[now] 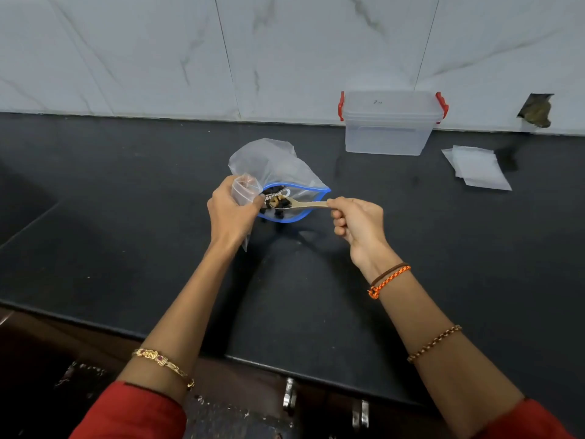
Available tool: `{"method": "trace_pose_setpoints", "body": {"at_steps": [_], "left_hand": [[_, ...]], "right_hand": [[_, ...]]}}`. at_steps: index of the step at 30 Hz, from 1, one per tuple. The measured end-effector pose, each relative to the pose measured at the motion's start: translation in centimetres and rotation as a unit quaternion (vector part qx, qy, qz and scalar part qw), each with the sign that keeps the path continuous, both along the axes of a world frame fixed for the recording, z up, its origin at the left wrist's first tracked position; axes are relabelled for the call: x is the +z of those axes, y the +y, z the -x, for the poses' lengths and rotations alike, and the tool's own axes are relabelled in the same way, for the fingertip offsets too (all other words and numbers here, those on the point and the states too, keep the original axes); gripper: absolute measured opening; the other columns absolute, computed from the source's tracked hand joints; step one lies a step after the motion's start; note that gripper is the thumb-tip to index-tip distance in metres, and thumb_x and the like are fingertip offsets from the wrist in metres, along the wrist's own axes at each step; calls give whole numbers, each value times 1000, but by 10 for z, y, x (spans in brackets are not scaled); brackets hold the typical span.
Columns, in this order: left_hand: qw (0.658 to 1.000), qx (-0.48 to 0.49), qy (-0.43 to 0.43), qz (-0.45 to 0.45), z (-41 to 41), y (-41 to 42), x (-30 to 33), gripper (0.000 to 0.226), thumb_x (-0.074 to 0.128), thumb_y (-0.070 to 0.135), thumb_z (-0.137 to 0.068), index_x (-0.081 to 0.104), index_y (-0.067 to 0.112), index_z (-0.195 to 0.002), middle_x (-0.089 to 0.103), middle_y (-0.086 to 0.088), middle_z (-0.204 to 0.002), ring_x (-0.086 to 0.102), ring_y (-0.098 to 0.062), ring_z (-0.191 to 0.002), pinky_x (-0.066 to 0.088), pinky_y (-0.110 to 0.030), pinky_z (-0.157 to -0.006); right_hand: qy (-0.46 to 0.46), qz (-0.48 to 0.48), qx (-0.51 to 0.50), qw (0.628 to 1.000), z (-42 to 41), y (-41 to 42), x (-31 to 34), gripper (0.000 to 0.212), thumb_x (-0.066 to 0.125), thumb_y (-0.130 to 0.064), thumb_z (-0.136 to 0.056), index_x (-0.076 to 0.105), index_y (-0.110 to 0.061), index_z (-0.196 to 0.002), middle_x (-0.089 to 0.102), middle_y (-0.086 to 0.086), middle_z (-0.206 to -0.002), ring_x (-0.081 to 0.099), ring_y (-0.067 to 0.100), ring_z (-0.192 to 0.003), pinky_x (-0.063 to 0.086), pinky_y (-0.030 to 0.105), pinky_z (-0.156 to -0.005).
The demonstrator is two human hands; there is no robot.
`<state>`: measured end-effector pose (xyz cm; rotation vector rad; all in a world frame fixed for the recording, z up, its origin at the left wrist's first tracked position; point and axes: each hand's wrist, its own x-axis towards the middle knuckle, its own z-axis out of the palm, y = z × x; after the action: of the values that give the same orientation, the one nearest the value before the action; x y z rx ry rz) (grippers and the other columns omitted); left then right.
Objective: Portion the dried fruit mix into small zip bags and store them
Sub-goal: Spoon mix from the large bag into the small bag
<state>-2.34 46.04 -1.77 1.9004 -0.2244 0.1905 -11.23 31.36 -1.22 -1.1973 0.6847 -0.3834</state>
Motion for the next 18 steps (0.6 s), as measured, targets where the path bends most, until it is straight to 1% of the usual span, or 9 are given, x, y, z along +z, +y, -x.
{"method": "trace_pose_setpoints", "body": {"at_steps": [2, 3, 4, 6, 8, 15, 18], "left_hand": [[1000, 6, -10, -15, 3, -2, 1, 32, 68, 6, -75, 62, 10, -106, 62, 0, -88, 57, -13, -80, 42, -5, -59], [1000, 8, -12, -19, 5, -3, 2, 31, 67, 6, -76, 62, 10, -105, 61, 1, -88, 57, -12, -80, 40, -3, -56], [1000, 8, -12, -23, 6, -4, 2, 30, 67, 6, -76, 62, 10, -105, 61, 1, -88, 56, -12, -80, 40, -5, -57], [999, 5, -13, -32, 8, -6, 2, 31, 67, 7, -76, 62, 9, -107, 61, 0, -90, 57, -13, -82, 43, -15, -65], [999, -4, -14, -45, 10, -8, 1, 34, 68, 8, -76, 61, 8, -109, 62, -2, -92, 58, -15, -86, 44, -22, -72], [995, -19, -30, -93, 19, -14, -1, 39, 69, 9, -76, 60, 8, -114, 59, 0, -95, 55, -14, -89, 40, -20, -75], [992, -31, -50, -113, 24, -16, -3, 41, 70, 8, -75, 60, 7, -115, 64, -5, -99, 57, -17, -91, 42, -23, -77]], "right_hand": [[-6, 2, 2, 1000, 5, -5, 1, 18, 60, -1, -84, 59, -6, -66, 45, 1, -55, 35, 4, -38, 28, 13, -35], [-11, 1, 5, 1000, 8, -8, 1, 19, 60, 0, -83, 58, -6, -65, 44, 2, -55, 34, 3, -36, 27, 13, -35], [-15, 0, 9, 1000, 11, -10, 1, 21, 60, 1, -83, 58, -7, -64, 43, 2, -55, 33, 3, -35, 27, 13, -35], [-20, 1, 19, 1000, 16, -14, 1, 23, 60, 2, -82, 57, -7, -62, 43, 2, -54, 33, 2, -34, 26, 13, -34], [-23, 4, 25, 999, 22, -19, 3, 23, 60, 2, -82, 58, -7, -62, 44, 0, -51, 34, 2, -34, 27, 13, -34], [-68, -21, 25, 997, 41, -40, 16, 24, 59, 2, -82, 58, -7, -60, 44, -6, -41, 32, 2, -35, 25, 12, -33], [-93, -29, 30, 995, 41, -45, 27, 24, 58, 3, -82, 56, -7, -61, 43, -7, -40, 31, 1, -33, 23, 12, -32]]}}
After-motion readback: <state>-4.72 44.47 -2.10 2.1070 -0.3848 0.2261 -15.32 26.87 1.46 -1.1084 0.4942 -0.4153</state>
